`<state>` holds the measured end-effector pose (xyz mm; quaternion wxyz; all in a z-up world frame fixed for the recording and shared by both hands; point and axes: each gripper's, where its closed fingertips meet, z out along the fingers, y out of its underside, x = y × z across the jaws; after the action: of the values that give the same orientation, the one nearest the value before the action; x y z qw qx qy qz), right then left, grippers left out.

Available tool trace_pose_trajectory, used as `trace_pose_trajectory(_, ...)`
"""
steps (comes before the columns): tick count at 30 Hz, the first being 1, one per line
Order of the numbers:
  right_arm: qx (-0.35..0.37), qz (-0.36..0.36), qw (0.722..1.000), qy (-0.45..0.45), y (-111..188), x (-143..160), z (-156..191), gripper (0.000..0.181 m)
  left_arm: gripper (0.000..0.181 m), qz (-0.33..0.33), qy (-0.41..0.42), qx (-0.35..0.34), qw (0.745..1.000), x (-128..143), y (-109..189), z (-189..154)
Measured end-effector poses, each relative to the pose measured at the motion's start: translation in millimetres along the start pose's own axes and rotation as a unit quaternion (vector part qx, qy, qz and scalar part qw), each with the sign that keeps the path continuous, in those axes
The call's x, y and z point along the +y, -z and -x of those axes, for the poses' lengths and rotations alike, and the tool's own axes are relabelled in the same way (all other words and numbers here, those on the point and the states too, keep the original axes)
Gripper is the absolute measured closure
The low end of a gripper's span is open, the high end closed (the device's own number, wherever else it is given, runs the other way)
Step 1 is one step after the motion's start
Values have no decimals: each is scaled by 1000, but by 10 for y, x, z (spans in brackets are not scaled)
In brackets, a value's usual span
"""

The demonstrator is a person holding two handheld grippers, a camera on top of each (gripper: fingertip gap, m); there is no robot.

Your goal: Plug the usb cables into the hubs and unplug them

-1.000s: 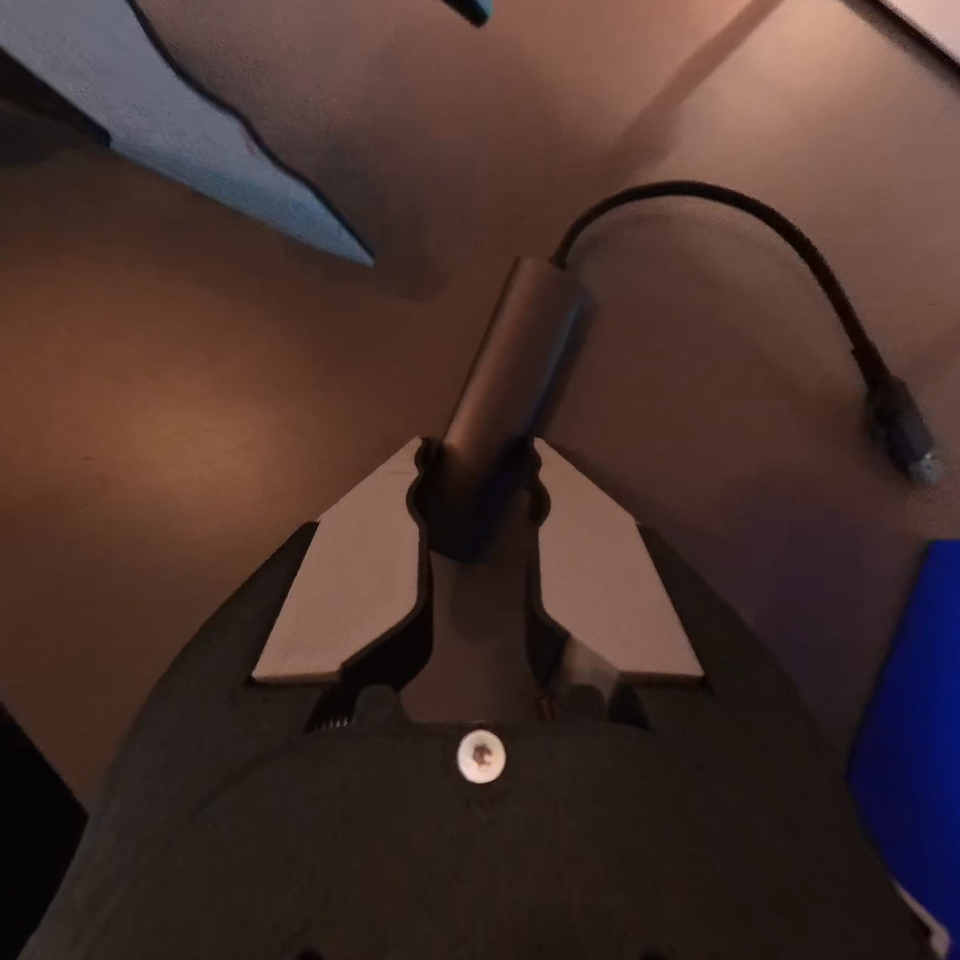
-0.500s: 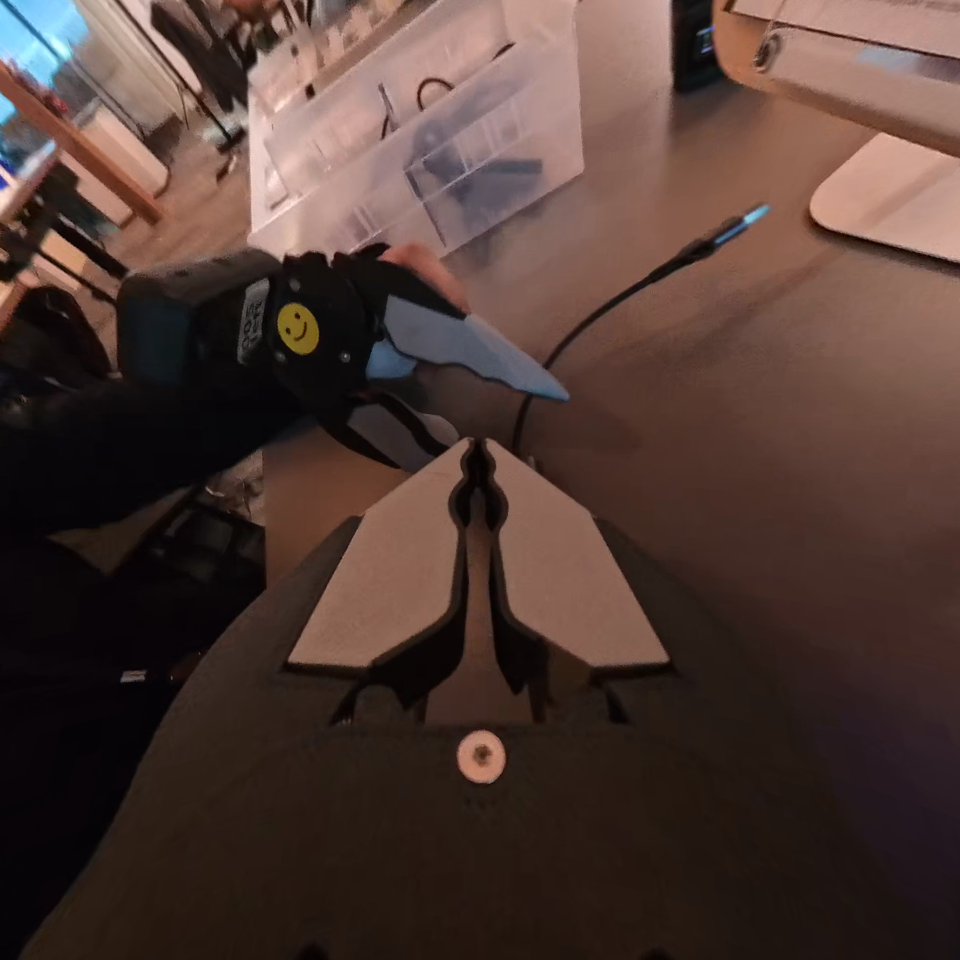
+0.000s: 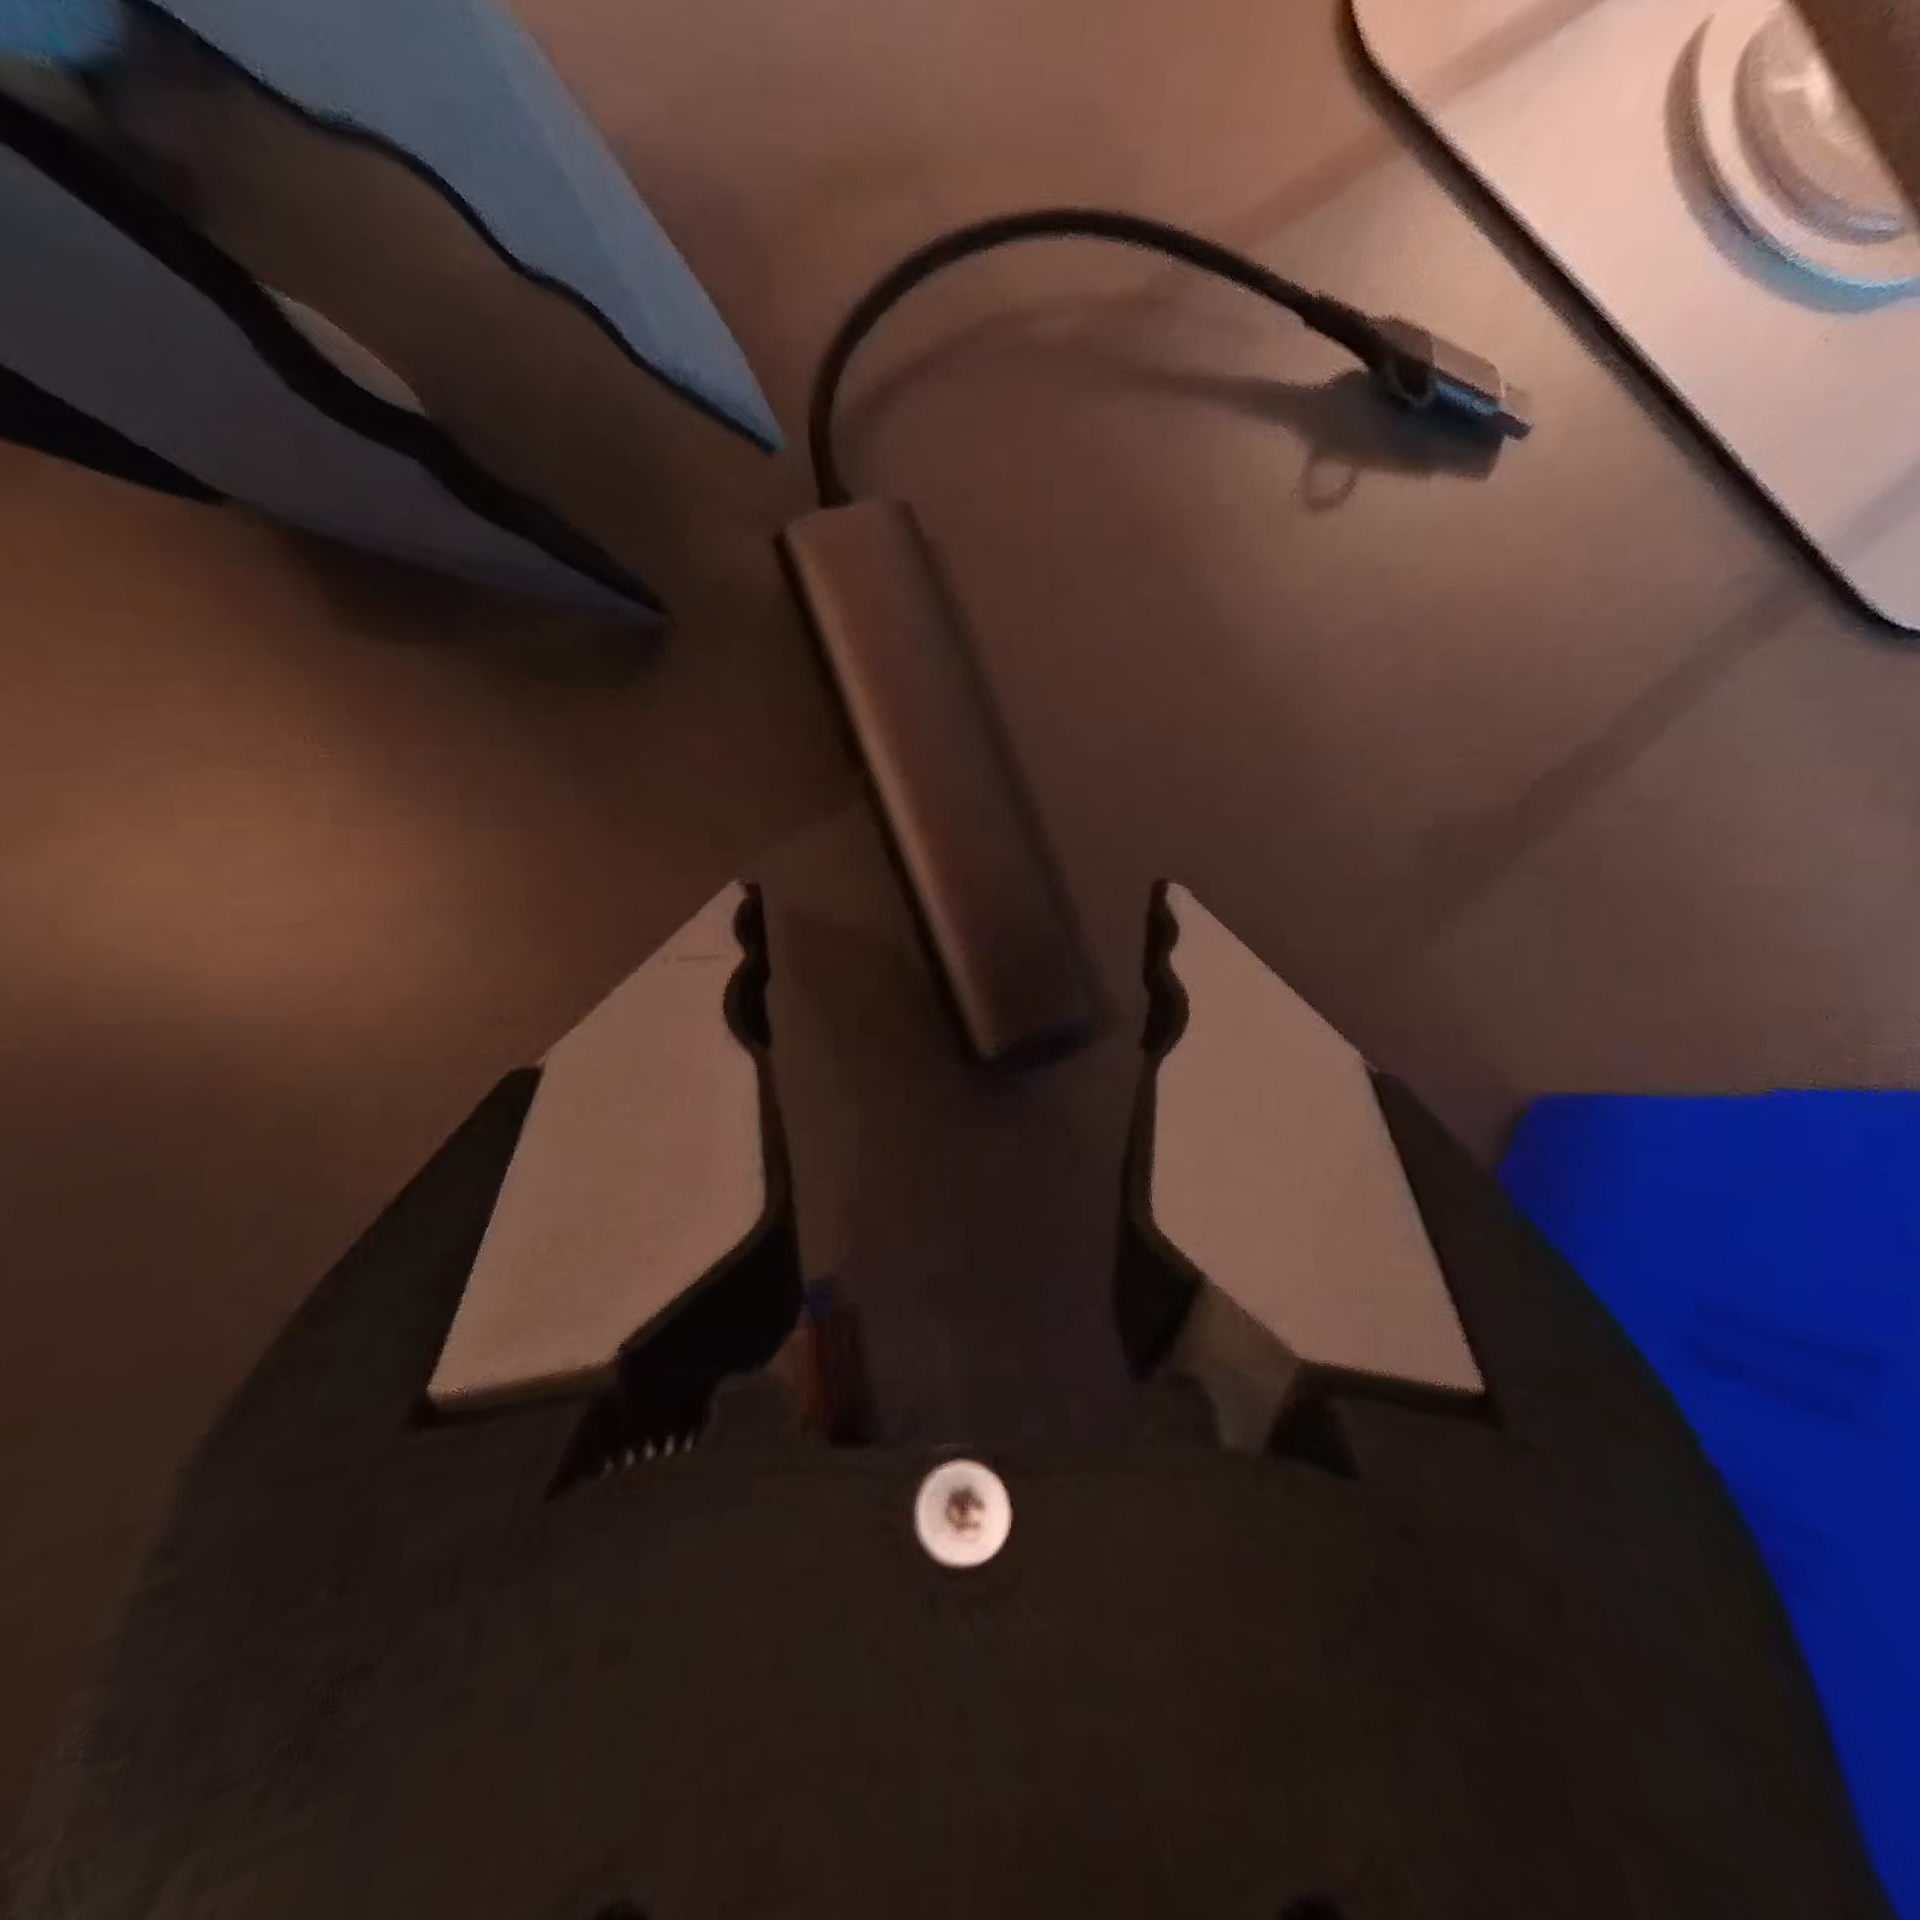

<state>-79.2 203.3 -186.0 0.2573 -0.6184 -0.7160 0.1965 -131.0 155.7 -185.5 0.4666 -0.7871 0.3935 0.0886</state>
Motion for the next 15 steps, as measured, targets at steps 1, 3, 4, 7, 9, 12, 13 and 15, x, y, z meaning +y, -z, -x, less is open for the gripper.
trace_pose_trajectory(1,16,17,1000,12,-66,40,-51,111,150,-1,2,-1,1000,3,7,5)
trace_pose_trajectory(3,-1,3,1000,0,-138,-5,-63,132,150,-3,8,-2,1000,8,22,21)
trace_pose_trajectory(4,-30,1,999,-19,-164,-9,-30,148,149,-5,11,-2,1000,11,30,30)
trace_pose_trajectory(7,-75,-14,996,-41,-182,-56,0,151,134,-4,20,-3,1000,21,33,51)
trace_pose_trajectory(9,-89,-18,995,-41,-176,-71,34,151,127,-4,10,-15,1000,22,21,76)
trace_pose_trajectory(12,-136,-46,988,-48,-109,-141,173,152,122,-6,-14,-38,999,7,18,115)
trace_pose_trajectory(13,-159,-58,984,-48,-67,-175,240,153,123,-5,-19,-40,999,4,15,114)
trace_pose_trajectory(15,-204,-85,974,-43,26,-247,381,153,129,-7,-28,-35,999,-10,8,76)
